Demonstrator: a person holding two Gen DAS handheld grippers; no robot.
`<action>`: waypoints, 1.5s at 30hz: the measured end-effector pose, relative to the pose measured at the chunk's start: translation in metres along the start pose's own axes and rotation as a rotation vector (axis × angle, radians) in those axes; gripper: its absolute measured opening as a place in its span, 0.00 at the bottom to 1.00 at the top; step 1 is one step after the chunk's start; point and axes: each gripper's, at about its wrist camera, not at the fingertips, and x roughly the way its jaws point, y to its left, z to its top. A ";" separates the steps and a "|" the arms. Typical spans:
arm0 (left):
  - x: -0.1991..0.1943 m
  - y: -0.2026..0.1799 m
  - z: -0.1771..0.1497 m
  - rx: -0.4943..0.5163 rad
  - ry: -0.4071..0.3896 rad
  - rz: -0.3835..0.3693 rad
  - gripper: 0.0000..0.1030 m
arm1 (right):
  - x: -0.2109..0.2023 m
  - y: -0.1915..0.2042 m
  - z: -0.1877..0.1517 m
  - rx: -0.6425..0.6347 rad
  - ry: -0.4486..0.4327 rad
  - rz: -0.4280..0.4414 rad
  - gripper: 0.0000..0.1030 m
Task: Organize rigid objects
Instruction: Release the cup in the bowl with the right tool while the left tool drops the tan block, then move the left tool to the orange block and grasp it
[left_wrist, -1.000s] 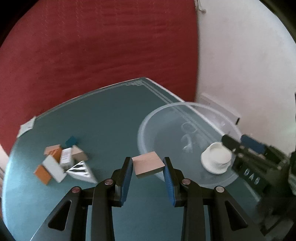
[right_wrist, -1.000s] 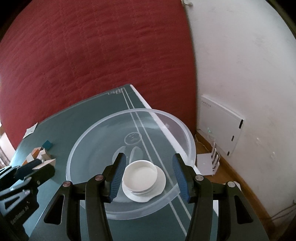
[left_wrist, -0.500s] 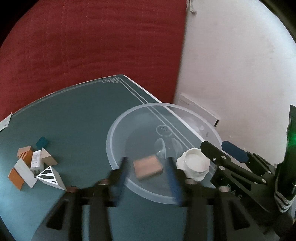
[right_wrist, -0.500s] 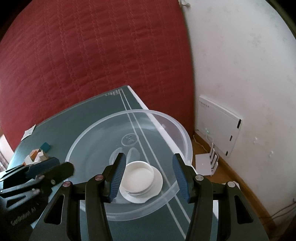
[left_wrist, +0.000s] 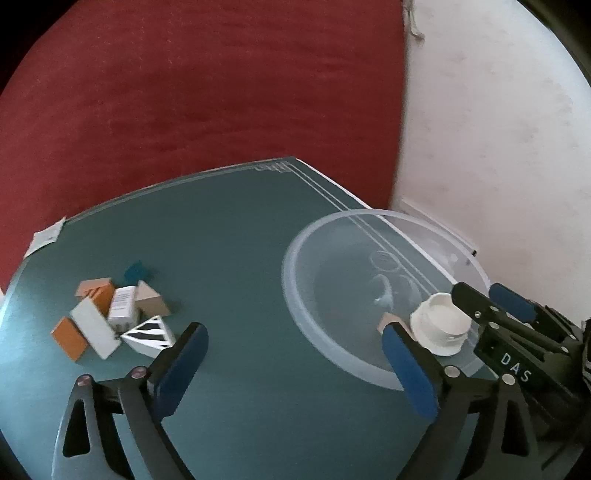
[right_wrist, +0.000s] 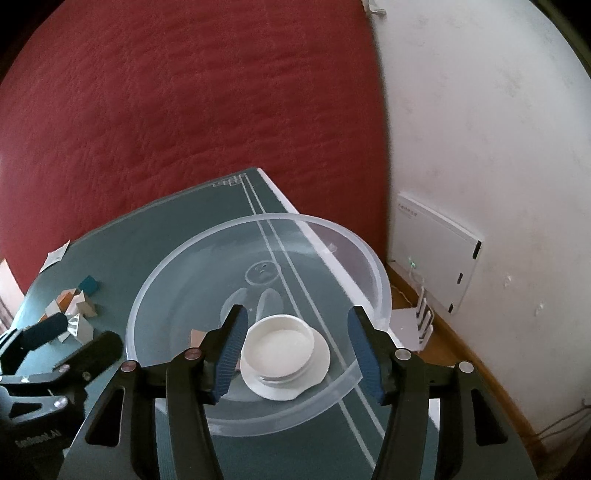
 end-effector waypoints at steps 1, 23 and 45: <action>-0.001 0.002 -0.001 -0.004 -0.005 0.008 0.97 | -0.001 0.001 -0.001 -0.004 -0.001 0.000 0.57; -0.021 0.117 -0.029 -0.261 0.027 0.189 0.99 | -0.012 0.045 -0.022 -0.068 0.027 0.078 0.66; -0.023 0.209 -0.044 -0.423 0.061 0.322 0.99 | -0.031 0.128 -0.043 -0.161 0.064 0.234 0.71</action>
